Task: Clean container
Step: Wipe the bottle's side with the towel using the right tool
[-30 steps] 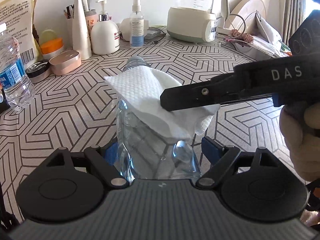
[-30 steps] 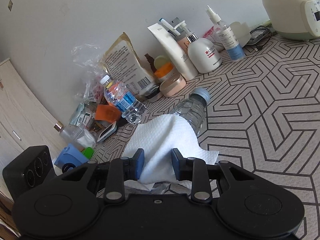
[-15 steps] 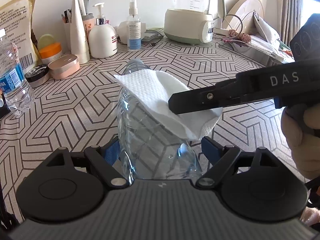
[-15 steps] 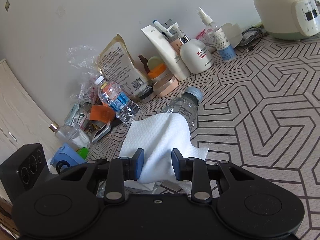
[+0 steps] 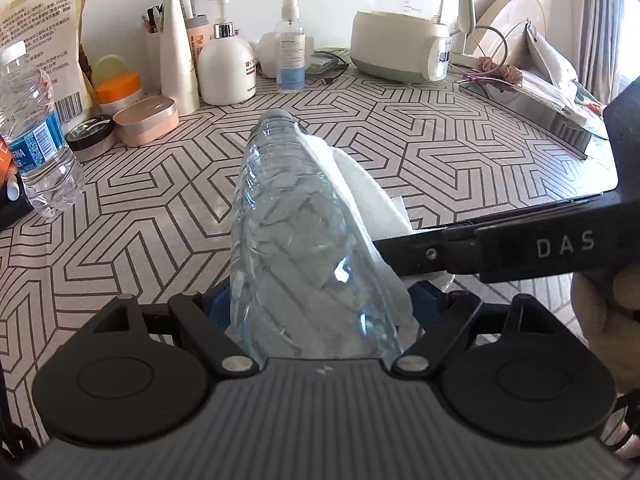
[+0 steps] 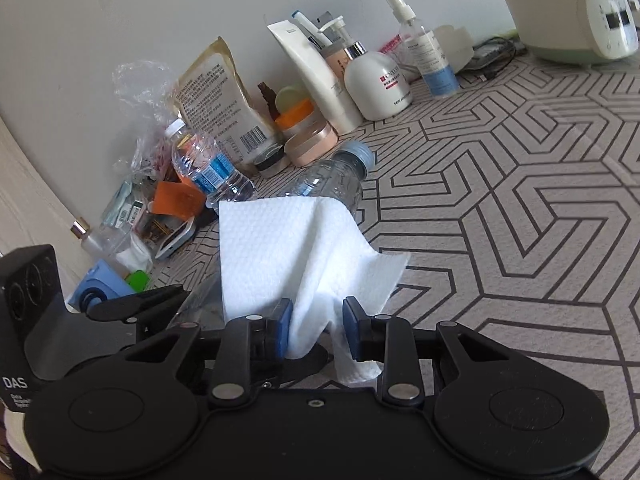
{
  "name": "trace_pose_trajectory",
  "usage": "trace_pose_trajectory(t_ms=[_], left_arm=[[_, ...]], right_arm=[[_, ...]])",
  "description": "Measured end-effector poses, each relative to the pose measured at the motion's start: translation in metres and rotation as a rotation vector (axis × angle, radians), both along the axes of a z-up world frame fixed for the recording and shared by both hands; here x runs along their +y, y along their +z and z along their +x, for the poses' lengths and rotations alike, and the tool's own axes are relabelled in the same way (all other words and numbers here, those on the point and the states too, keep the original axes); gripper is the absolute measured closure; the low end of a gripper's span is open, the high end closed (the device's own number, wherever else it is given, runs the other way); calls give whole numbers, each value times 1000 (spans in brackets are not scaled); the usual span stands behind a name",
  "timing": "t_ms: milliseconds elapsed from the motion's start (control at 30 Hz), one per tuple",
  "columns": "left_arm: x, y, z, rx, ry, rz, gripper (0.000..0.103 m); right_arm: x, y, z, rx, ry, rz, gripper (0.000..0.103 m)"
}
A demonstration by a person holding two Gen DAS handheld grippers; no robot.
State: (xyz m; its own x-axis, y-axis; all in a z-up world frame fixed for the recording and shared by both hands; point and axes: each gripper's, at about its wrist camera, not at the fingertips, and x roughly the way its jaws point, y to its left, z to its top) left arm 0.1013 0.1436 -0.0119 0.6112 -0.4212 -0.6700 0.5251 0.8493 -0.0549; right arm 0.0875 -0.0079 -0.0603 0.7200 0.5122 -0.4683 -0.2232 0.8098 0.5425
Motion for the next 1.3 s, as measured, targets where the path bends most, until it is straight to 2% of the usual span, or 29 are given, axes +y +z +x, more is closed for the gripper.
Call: trace_pose_trajectory(t_ms=[100,167,333,633,833,1033,1300], left_arm=[[-1,0,-1,-2,0,3,19],[-2,-1,-2,-7,1,12,19],[-4,-2,-3,-17,-4,29,17],[-4,-1,-4,-20,-2,20,17],[1,0,0,20,3,-32,15],[-2,0,-3,7,-1,-17,15],[-3,2,-3,-1,-7,-18,15]], right_arm=[[2,2,0,-5,0,-14,70],[3,5,-1,-10,4,-16,74],[5,10,-5,-26,13,-24,75],[7,16,-13,-37,57,36,75],[15,23,-14,-76,86,32,75],[7,17,-13,-63,75,47,69],[-1,11,-13,-43,52,36,69]])
